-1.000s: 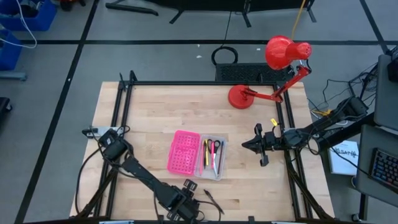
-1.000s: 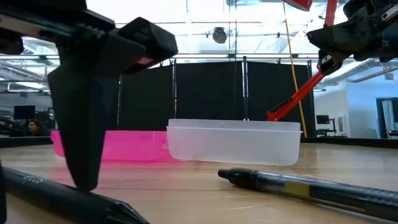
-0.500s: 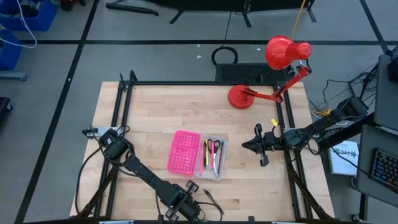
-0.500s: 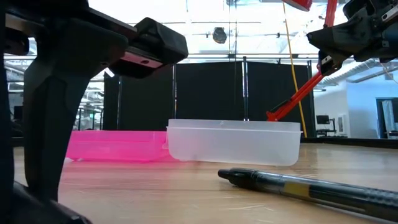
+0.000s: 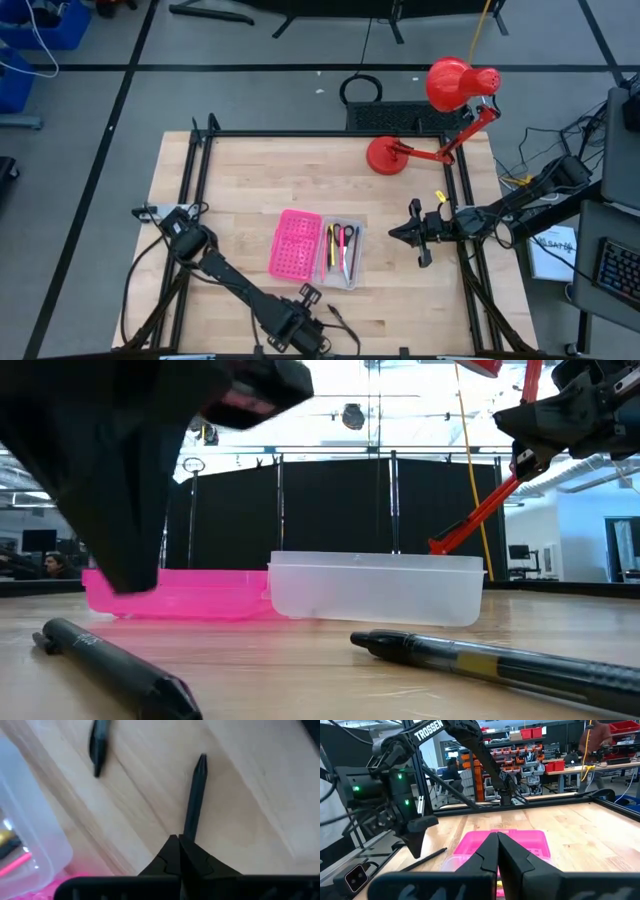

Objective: Pick & place school supplies into a supply box
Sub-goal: Put the right black pen into the pink box

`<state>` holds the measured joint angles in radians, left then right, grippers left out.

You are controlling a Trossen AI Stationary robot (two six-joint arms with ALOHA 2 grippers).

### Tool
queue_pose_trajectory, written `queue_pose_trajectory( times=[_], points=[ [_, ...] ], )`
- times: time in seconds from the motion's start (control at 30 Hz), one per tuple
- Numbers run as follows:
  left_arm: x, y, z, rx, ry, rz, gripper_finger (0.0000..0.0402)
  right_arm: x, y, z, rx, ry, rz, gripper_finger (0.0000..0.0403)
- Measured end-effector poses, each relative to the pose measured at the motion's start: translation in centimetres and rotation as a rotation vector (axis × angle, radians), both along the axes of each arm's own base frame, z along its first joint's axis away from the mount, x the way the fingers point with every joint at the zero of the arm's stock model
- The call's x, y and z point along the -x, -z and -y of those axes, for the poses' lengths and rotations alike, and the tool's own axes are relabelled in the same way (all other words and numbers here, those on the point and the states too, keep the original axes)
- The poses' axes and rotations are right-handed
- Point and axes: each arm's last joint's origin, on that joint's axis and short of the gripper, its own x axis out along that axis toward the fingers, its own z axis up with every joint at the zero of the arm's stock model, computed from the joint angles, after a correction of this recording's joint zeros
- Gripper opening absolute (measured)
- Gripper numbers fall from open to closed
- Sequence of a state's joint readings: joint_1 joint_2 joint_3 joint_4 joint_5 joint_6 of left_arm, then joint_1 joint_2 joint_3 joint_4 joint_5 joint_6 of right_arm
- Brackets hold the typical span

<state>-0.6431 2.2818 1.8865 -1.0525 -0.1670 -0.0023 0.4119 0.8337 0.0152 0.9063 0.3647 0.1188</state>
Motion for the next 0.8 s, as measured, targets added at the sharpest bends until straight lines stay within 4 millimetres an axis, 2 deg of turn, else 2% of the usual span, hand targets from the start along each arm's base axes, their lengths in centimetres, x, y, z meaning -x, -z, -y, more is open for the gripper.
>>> queue_pose_trajectory(
  times=[0.17, 0.27, 0.33, 0.5, 0.6, 0.67, 0.8],
  points=[
    [0.5, 0.0, -0.5, -0.071, -0.021, -0.029, 0.0007, 0.0, 0.0, 0.0, 0.0, 0.0, 0.001, 0.0],
    [1.6, -0.3, -0.8, -0.11, 0.019, -0.128, 0.0008, 0.0, 0.0, 0.0, -0.001, 0.0, 0.0, 0.0],
    [2.5, -0.8, -0.7, -0.14, 0.038, -0.117, 0.0002, 0.0, 0.0, 0.0, -0.008, 0.0, 0.0, 0.0],
    [4.9, -3.7, -1.7, -0.028, 0.016, 0.086, 0.0002, 0.0, 0.0, 0.0, -0.027, -0.002, -0.003, 0.0],
    [6.9, -4.3, -3.3, 0.071, -0.018, 0.222, 0.0002, -0.1, 0.3, -0.1, -0.021, -0.004, -0.04, 0.0],
    [8.3, -4.5, -4.8, 0.132, -0.033, 0.299, 0.0002, -0.2, 1.2, -0.1, 0.002, -0.005, -0.134, 0.0],
    [10.9, -4.2, -8.1, 0.246, -0.083, 0.44, 0.0001, -2.1, -0.8, -1.3, 0.0, -0.014, -0.233, 0.0]
  ],
)
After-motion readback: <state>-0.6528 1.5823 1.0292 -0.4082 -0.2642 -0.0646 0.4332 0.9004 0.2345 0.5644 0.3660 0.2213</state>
